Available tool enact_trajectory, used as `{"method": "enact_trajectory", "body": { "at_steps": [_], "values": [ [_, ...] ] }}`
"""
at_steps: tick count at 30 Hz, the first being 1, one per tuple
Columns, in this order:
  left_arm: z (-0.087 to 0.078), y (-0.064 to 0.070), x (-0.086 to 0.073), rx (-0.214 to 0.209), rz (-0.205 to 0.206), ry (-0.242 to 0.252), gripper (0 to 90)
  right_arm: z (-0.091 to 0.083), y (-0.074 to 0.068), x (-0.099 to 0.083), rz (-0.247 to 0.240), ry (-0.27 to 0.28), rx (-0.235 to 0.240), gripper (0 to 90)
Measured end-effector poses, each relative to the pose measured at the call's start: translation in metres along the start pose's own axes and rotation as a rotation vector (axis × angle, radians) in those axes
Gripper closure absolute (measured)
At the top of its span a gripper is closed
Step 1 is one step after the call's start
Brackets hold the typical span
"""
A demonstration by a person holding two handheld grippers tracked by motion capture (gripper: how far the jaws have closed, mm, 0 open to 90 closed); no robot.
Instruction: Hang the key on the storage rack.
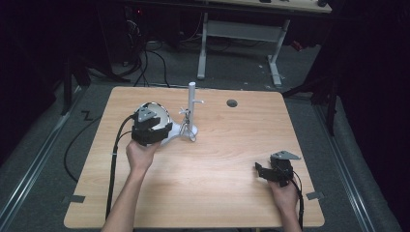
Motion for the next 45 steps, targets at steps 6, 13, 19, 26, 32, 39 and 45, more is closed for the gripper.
{"method": "enact_trajectory", "body": {
  "at_steps": [6, 13, 19, 26, 32, 39, 45],
  "values": [
    [-0.007, -0.002, -0.005, -0.005, -0.005, 0.006, 47.0, 0.000, 0.000, 0.000, 0.000, 0.000, 0.000, 28.9],
    [-0.015, -0.005, -0.008, -0.008, -0.016, 0.013, 46.5, 0.000, 0.000, 0.000, 0.000, 0.000, 0.000, 29.0],
    [-0.021, -0.009, -0.012, 0.002, -0.030, 0.002, 43.5, 0.000, 0.000, 0.000, 0.000, 0.000, 0.000, 28.9],
    [-0.026, -0.011, -0.014, 0.006, -0.032, 0.001, 42.7, 0.000, 0.000, 0.000, 0.000, 0.000, 0.001, 28.9],
    [-0.032, -0.013, -0.016, 0.002, -0.034, 0.000, 42.2, 0.000, 0.000, 0.000, 0.000, 0.000, 0.000, 29.0],
    [-0.040, -0.018, -0.022, 0.006, -0.049, 0.004, 41.9, 0.000, 0.000, 0.000, 0.000, 0.000, 0.000, 29.0],
    [-0.047, -0.021, -0.025, 0.014, -0.063, 0.017, 41.7, 0.000, 0.000, 0.000, 0.000, 0.000, 0.000, 29.0]
  ]
}}
Point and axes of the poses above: each handheld gripper's, and its own axes: z roughly forward along the jaws, x roughly out of its top, y roughly to its right, the point moved 2 cm from there along z, roughly forward along the jaws, and after that the axes turned 9 degrees about x, right-handed, at the moved point
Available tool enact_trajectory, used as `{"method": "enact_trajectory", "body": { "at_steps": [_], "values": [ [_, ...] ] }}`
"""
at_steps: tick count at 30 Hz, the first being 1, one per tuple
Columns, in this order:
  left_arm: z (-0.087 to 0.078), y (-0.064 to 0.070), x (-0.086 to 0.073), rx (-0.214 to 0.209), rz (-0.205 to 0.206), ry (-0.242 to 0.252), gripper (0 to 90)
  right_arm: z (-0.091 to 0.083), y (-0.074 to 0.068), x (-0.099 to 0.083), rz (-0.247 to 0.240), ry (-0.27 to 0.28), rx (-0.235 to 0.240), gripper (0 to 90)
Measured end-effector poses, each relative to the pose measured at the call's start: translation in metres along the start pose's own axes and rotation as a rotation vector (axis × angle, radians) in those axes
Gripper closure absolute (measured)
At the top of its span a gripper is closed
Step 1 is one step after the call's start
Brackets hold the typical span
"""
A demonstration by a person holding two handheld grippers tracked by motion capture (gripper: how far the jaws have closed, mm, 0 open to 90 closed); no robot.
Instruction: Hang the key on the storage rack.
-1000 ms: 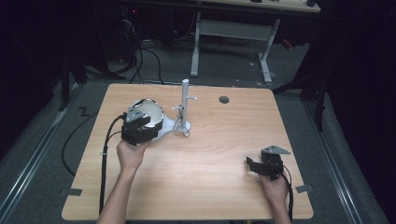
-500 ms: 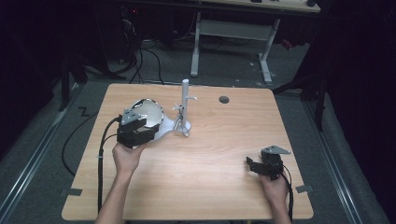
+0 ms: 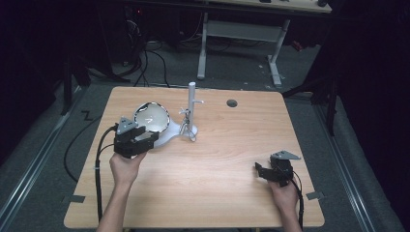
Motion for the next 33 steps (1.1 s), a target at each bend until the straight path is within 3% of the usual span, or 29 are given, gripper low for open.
{"method": "enact_trajectory", "body": {
  "at_steps": [33],
  "values": [
    [-0.021, -0.012, -0.028, 0.018, -0.052, 0.003, 41.6, 0.000, 0.000, 0.000, -0.001, 0.000, 0.000, 29.0]
  ]
}}
Point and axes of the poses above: each handheld gripper's, and its own axes: z roughly forward along the jaws, x roughly out of its top, y roughly to its right, the point moved 2 cm from there along z, roughly forward along the jaws, and after that the axes turned 9 degrees about x, right-handed, at the moved point
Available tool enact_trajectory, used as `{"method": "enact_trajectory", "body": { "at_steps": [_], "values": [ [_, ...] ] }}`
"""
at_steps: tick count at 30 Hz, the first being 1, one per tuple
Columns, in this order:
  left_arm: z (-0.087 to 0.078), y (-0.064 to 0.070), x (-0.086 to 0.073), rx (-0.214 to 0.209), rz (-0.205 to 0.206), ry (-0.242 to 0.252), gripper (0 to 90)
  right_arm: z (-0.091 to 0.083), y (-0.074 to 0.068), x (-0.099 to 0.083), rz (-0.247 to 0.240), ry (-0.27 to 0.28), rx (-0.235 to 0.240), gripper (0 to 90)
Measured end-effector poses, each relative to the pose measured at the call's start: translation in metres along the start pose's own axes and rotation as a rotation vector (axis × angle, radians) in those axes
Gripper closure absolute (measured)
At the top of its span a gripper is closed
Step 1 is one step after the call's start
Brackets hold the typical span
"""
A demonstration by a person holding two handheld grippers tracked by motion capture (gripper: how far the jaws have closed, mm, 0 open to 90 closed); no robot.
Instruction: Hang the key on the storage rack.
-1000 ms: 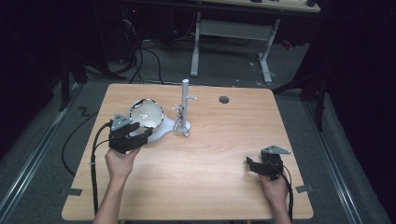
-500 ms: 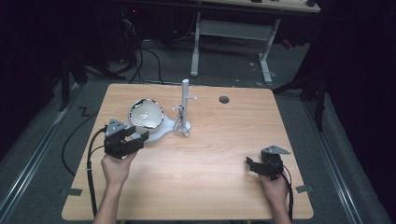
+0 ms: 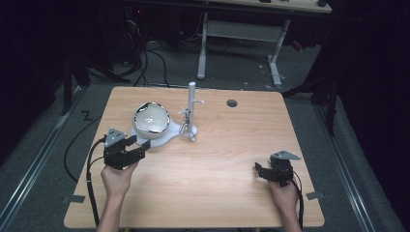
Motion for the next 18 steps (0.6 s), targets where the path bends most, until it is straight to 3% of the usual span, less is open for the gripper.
{"method": "enact_trajectory", "body": {
  "at_steps": [18],
  "values": [
    [-0.002, -0.004, -0.024, 0.010, -0.025, -0.031, 41.8, 0.000, 0.000, 0.000, 0.000, 0.000, 0.000, 29.0]
  ]
}}
Point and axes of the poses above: each handheld gripper's, and its own axes: z roughly forward along the jaws, x roughly out of its top, y roughly to its right, the point moved 2 cm from there along z, roughly forward along the jaws, and after that the axes turned 9 degrees about x, right-handed, at the moved point
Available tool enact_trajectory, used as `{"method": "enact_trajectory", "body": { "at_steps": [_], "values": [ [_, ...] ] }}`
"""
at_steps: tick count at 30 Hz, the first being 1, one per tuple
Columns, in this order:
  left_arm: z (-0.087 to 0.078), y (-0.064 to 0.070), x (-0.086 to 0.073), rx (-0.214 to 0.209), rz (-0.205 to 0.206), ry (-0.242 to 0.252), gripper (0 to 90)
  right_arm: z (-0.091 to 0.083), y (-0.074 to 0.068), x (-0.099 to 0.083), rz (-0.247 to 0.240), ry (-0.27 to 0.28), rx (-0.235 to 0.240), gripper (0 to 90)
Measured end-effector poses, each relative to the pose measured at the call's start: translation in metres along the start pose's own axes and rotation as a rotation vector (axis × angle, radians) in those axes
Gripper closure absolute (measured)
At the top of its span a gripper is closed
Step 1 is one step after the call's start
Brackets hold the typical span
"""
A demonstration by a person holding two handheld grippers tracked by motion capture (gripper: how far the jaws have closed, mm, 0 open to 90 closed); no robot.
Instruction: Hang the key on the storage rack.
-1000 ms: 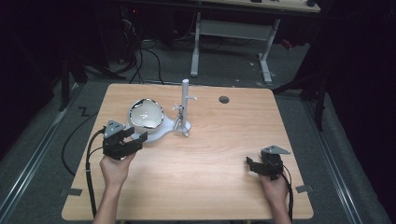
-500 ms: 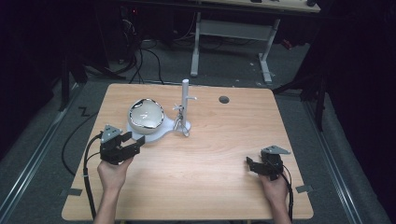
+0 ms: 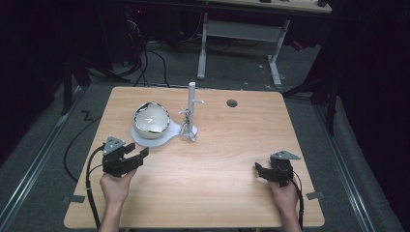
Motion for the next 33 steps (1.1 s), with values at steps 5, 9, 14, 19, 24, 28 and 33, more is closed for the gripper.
{"method": "enact_trajectory", "body": {
  "at_steps": [5, 9, 14, 19, 24, 28, 33],
  "values": [
    [0.001, 0.000, -0.008, 0.005, 0.008, -0.021, 41.8, 0.000, 0.000, 0.000, 0.000, 0.000, 0.000, 29.0],
    [0.001, -0.001, -0.013, 0.006, -0.005, -0.025, 41.8, 0.000, 0.000, 0.000, 0.000, 0.000, 0.000, 29.0],
    [0.003, -0.002, -0.020, 0.006, -0.010, -0.037, 41.8, 0.000, 0.000, 0.000, 0.000, 0.000, 0.000, 29.0],
    [0.004, -0.002, -0.027, 0.009, -0.016, -0.046, 41.7, 0.000, 0.000, 0.000, 0.000, 0.000, 0.000, 29.0],
    [0.006, -0.002, -0.035, 0.011, -0.023, -0.060, 41.7, 0.000, 0.000, 0.000, -0.001, 0.001, 0.000, 29.0],
    [0.008, -0.002, -0.040, 0.018, -0.021, -0.069, 41.7, 0.000, 0.000, 0.000, 0.000, 0.000, 0.000, 29.0],
    [0.012, -0.001, -0.048, 0.027, -0.020, -0.080, 41.6, 0.000, 0.000, 0.000, 0.000, 0.001, -0.001, 29.0]
  ]
}}
Point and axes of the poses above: each handheld gripper's, and its own axes: z roughly forward along the jaws, x roughly out of its top, y roughly to its right, the point moved 2 cm from there along z, roughly forward along the jaws, and after that the axes turned 9 degrees about x, right-handed, at the moved point
